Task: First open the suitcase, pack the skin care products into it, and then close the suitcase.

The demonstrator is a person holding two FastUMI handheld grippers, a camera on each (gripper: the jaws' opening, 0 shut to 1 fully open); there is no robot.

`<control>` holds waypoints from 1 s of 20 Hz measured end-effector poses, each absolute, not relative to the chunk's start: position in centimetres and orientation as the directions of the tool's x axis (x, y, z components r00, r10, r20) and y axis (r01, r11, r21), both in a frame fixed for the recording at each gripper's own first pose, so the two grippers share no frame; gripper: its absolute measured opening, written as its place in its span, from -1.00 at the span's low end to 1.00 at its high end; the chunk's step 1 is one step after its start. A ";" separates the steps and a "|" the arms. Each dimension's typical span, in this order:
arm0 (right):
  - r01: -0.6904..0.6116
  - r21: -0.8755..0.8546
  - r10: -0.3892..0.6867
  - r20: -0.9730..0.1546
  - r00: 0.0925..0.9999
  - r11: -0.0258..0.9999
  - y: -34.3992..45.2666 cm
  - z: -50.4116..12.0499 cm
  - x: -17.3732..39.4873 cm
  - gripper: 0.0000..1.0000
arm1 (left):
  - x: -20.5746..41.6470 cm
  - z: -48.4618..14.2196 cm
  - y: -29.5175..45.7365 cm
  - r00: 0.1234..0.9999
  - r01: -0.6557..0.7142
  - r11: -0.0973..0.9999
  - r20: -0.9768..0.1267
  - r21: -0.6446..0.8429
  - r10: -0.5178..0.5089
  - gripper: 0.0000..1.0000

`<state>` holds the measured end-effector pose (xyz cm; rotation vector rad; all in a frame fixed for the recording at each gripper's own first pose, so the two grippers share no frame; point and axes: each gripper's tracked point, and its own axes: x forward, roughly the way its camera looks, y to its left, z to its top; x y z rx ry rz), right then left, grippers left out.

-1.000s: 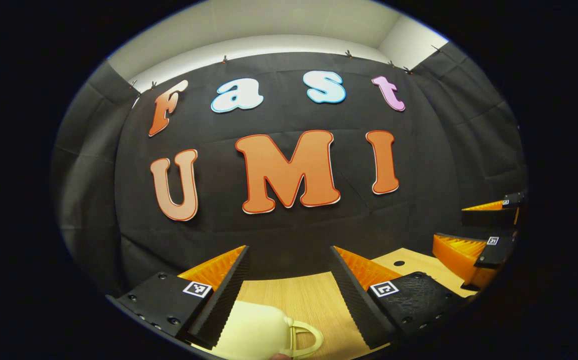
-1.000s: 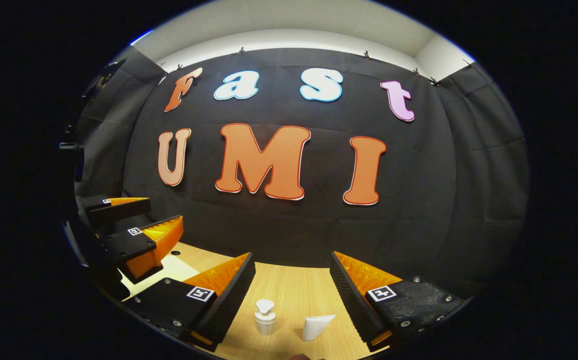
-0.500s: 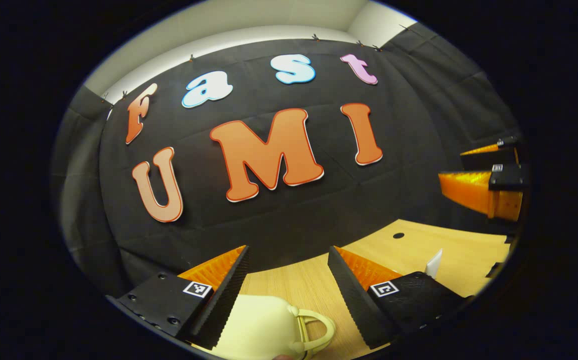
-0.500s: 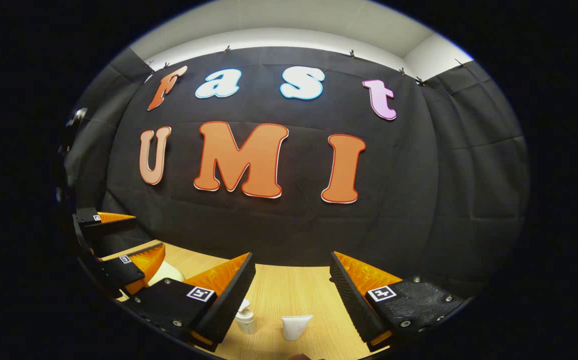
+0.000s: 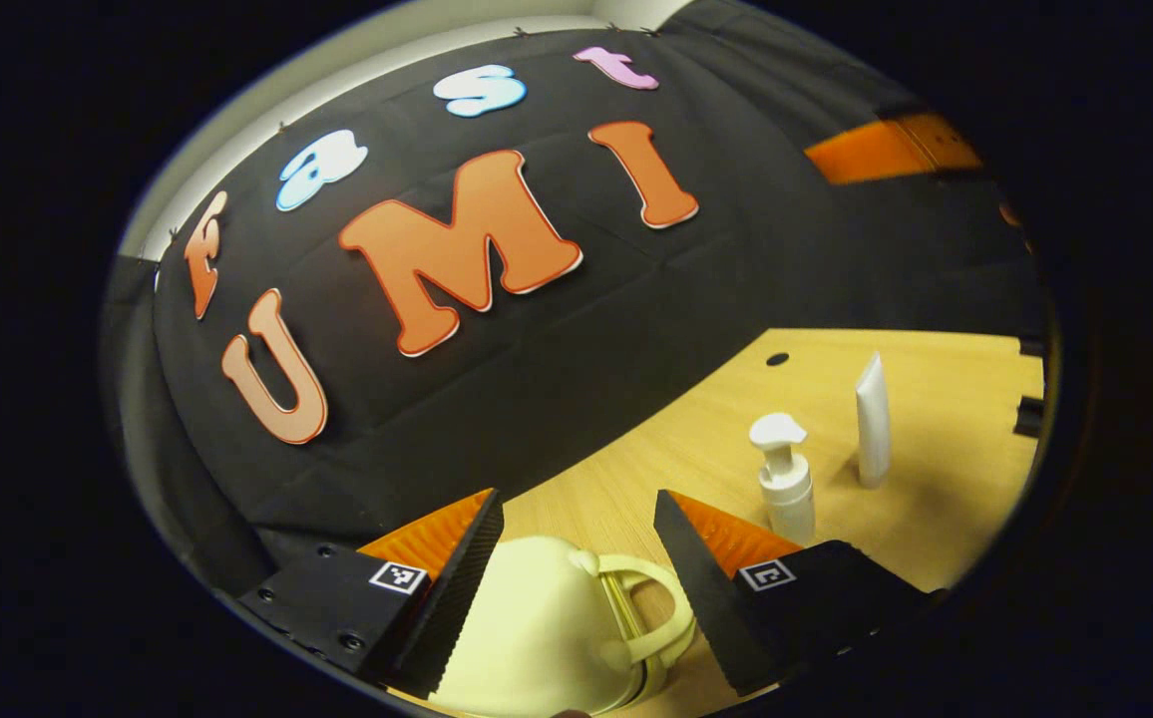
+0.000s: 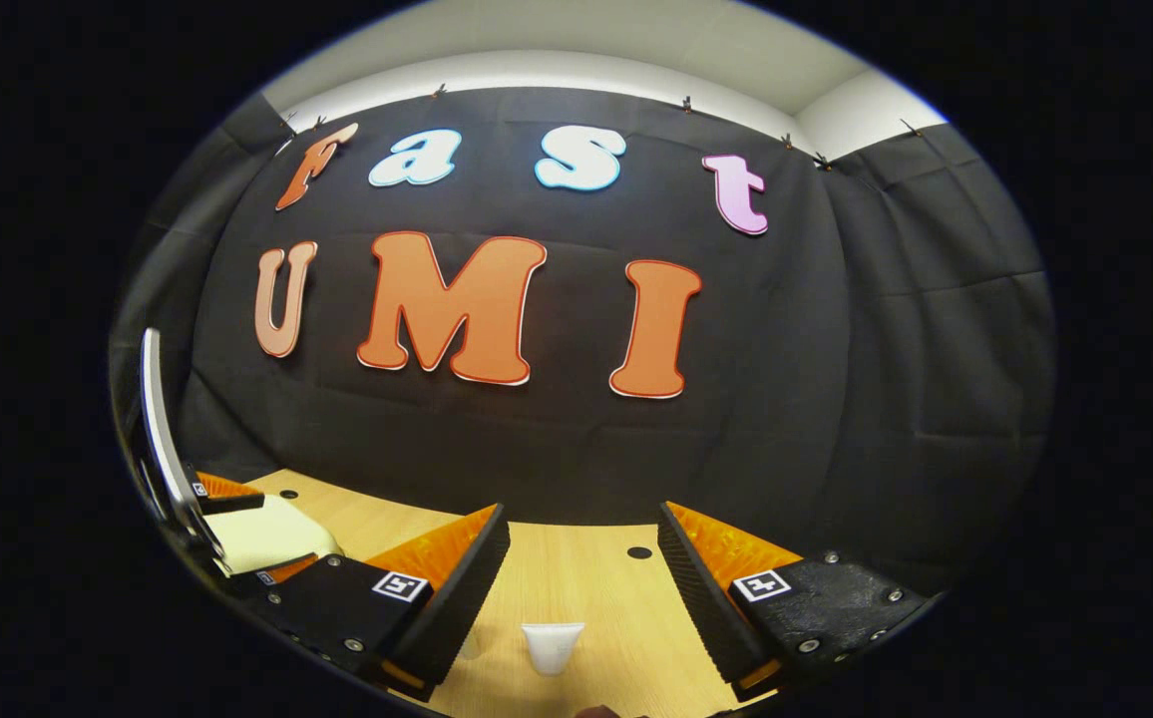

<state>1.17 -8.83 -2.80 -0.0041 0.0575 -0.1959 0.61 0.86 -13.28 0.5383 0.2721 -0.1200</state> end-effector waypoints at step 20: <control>0.256 0.003 -0.255 -0.100 0.962 0.967 -12.4 -5.0 1.0 0.91 | -1.3 -27.0 2.5 0.841 0.445 0.498 -0.539 0.745 0.054 0.67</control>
